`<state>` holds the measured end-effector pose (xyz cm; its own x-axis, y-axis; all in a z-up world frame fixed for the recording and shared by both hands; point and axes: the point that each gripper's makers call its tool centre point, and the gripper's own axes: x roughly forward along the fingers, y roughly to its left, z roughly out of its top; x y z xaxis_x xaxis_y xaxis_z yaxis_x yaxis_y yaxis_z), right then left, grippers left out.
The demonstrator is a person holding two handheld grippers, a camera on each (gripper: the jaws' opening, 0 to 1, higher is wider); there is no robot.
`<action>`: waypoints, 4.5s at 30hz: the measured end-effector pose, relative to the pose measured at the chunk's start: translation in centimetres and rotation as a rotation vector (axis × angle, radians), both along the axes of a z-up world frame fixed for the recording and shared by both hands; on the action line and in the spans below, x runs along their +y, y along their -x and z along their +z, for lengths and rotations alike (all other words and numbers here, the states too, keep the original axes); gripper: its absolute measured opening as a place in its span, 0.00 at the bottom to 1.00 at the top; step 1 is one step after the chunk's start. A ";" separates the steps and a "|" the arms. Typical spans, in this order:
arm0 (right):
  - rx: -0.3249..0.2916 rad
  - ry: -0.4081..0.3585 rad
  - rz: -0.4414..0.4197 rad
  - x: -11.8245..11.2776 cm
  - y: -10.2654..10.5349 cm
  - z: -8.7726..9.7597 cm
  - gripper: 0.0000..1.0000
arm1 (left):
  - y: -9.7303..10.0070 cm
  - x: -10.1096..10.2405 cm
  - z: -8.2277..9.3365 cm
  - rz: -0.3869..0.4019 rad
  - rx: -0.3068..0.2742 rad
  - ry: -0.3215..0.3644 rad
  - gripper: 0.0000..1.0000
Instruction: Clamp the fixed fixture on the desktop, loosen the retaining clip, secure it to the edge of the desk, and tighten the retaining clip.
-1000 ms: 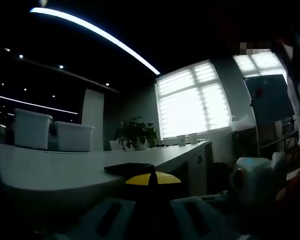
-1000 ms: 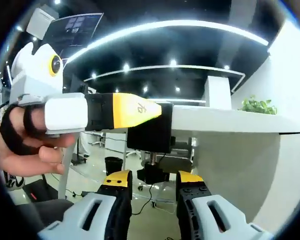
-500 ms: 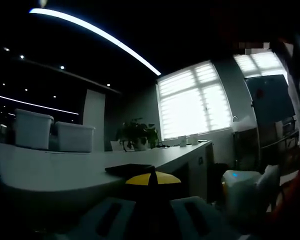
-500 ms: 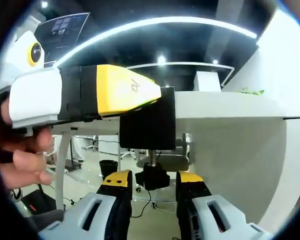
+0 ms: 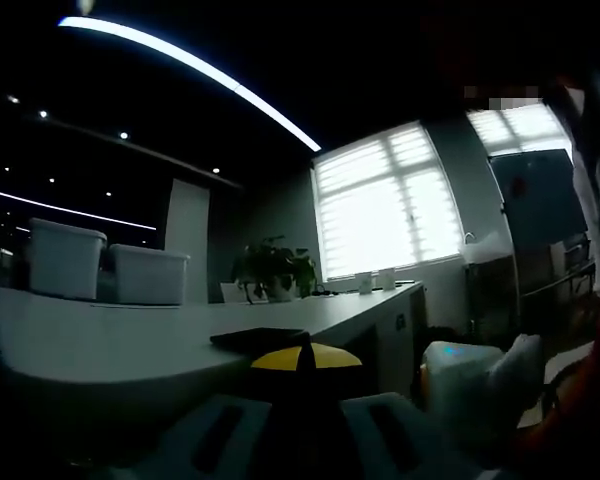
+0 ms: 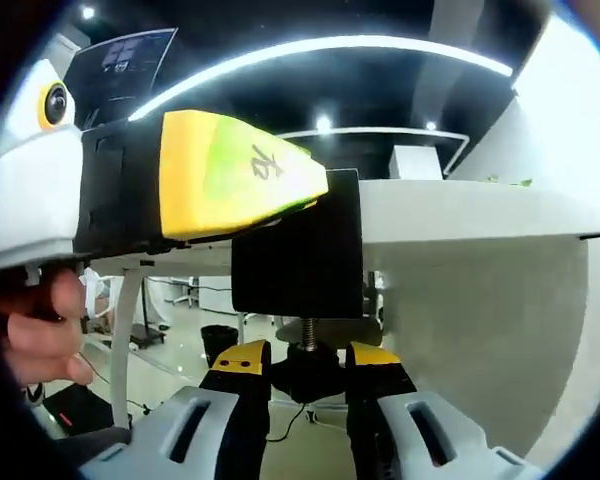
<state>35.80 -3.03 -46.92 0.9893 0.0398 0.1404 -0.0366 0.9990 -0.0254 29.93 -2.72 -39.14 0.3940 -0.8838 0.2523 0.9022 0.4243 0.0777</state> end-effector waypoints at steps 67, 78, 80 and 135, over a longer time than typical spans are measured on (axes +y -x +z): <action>0.011 -0.059 -0.002 -0.7 1.8 -0.4 0.37 | -0.1 -0.3 -0.1 -0.004 0.001 -0.001 0.01; 0.032 -0.036 0.020 0.4 1.3 -0.8 0.33 | -0.1 -0.3 -0.1 -0.006 -0.001 0.001 0.01; 0.025 -0.051 0.006 -0.1 1.1 -0.7 0.31 | -0.2 -0.3 -0.1 -0.006 0.000 0.003 0.01; 0.021 -0.018 -0.061 -0.5 2.3 0.1 0.42 | -0.1 -0.3 -0.2 -0.009 -0.022 -0.011 0.01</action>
<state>33.51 -3.57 -46.82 0.9925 -0.0228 0.1202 0.0239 0.9997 -0.0075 30.00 -3.02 -39.30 0.3803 -0.8901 0.2512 0.9041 0.4150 0.1017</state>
